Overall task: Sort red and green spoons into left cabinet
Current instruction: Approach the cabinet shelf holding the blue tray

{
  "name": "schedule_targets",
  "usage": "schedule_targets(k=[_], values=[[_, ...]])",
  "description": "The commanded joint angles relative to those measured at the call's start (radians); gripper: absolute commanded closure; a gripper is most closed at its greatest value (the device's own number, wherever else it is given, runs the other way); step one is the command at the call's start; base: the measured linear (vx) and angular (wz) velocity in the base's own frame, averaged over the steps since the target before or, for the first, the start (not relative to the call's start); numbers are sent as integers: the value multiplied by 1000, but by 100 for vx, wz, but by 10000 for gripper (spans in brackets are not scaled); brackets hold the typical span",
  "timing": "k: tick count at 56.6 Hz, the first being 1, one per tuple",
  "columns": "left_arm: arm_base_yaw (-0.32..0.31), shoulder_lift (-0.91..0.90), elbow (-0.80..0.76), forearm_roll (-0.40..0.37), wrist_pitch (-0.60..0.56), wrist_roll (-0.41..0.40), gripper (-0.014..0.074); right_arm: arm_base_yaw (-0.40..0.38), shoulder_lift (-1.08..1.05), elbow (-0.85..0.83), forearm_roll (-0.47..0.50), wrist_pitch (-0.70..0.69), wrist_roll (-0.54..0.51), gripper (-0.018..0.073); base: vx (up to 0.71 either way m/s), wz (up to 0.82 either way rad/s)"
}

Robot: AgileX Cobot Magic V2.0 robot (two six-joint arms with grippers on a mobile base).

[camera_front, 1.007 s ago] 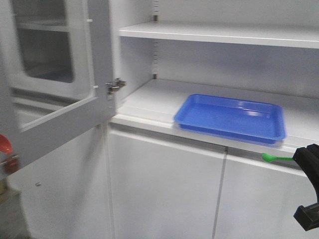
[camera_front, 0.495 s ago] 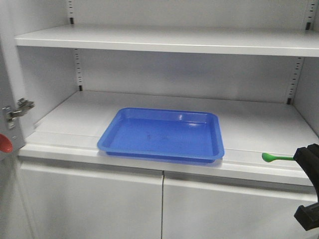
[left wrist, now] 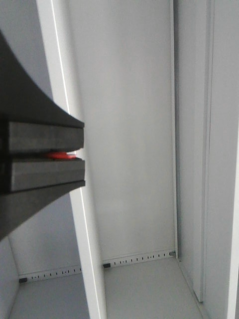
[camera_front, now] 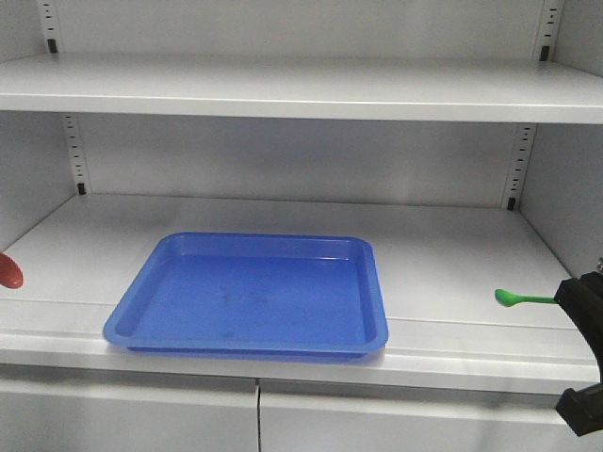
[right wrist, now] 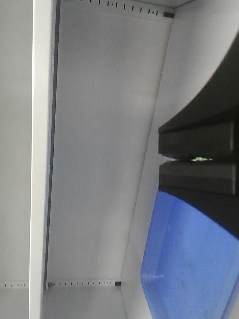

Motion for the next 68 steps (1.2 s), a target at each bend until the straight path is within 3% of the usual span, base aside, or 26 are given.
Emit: schedule_targets(k=[1,68], values=[[-3,-8,-24,-34,-56,-5,603,-5,-9,-34,16,-69,-4,568,14,-13],[-3,-8,-24,-34,-57,-5,603,-5,-9,-34,16,-70,-4,568,4,-5]])
